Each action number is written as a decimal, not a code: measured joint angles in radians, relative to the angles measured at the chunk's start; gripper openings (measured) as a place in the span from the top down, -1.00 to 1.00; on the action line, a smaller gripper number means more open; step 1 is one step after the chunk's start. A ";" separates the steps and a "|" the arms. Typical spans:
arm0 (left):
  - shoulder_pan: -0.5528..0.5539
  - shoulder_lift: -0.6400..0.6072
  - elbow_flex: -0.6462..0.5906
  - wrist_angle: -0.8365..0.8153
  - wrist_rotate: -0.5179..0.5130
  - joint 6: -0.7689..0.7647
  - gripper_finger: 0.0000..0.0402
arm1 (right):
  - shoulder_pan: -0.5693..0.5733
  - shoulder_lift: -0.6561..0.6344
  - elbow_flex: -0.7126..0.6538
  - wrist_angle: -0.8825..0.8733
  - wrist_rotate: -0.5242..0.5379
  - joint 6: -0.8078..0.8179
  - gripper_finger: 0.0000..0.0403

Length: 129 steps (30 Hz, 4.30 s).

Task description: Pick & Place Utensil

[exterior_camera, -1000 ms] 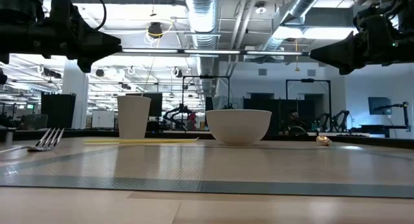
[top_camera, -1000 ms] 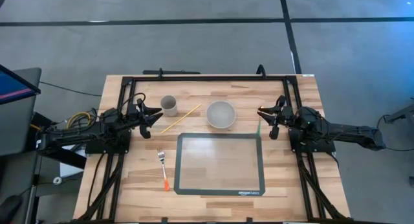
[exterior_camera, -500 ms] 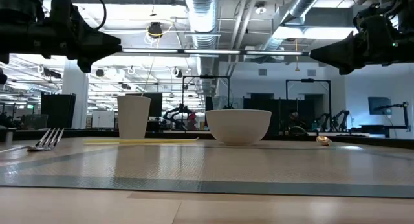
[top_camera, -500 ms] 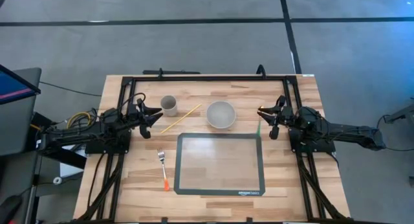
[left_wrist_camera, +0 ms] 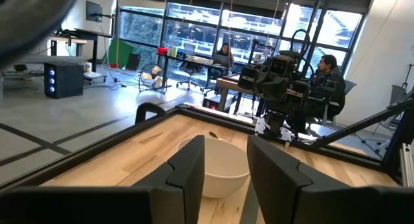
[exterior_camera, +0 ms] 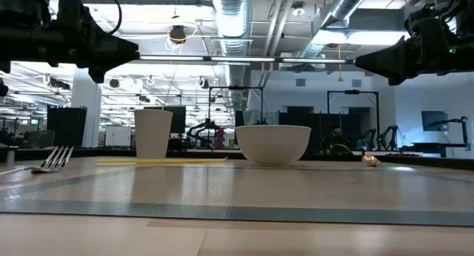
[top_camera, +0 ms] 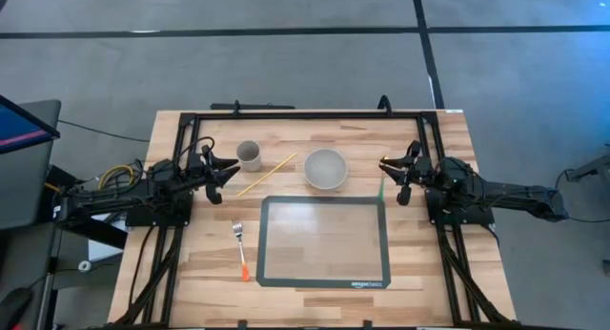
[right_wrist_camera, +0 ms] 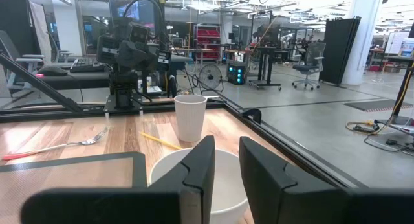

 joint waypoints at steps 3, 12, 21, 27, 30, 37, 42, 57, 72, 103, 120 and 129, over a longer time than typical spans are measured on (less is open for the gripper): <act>0.000 0.000 0.000 0.000 0.000 0.000 0.41 | 0.000 0.000 0.000 0.000 0.000 0.000 0.67; 0.000 0.000 0.000 0.000 0.000 0.000 0.41 | 0.000 0.000 0.000 0.000 0.000 0.000 0.67; 0.000 0.000 0.000 0.000 0.000 0.000 0.41 | 0.000 0.000 0.000 0.000 0.000 0.000 0.67; 0.000 0.000 0.000 0.000 0.000 0.000 0.41 | 0.000 0.000 0.000 0.000 0.000 0.000 0.67; 0.000 0.000 0.000 0.000 0.000 0.000 0.41 | 0.000 0.000 0.000 0.000 0.000 0.000 0.67; 0.000 0.000 0.000 0.000 0.000 0.000 0.41 | 0.000 0.000 0.000 0.000 0.000 0.000 0.67; 0.000 0.000 0.000 0.000 0.000 0.000 0.41 | 0.000 0.000 0.000 0.000 0.000 0.000 0.67; 0.000 0.000 0.000 0.000 0.000 0.000 0.41 | 0.000 0.000 0.000 0.000 0.000 0.000 0.67; 0.000 0.000 0.000 0.019 0.000 0.000 0.41 | 0.014 0.000 0.000 0.033 0.032 0.514 0.67; 0.023 0.542 0.492 -0.106 0.156 0.142 0.41 | 0.088 0.571 0.378 0.317 -0.261 0.145 0.68; 0.022 0.619 0.514 -0.145 0.156 0.141 0.41 | 0.119 1.219 0.632 0.111 -0.179 0.140 0.67; 0.021 0.619 0.514 -0.155 0.156 0.142 0.41 | 0.120 1.444 0.717 0.081 -0.179 0.173 0.67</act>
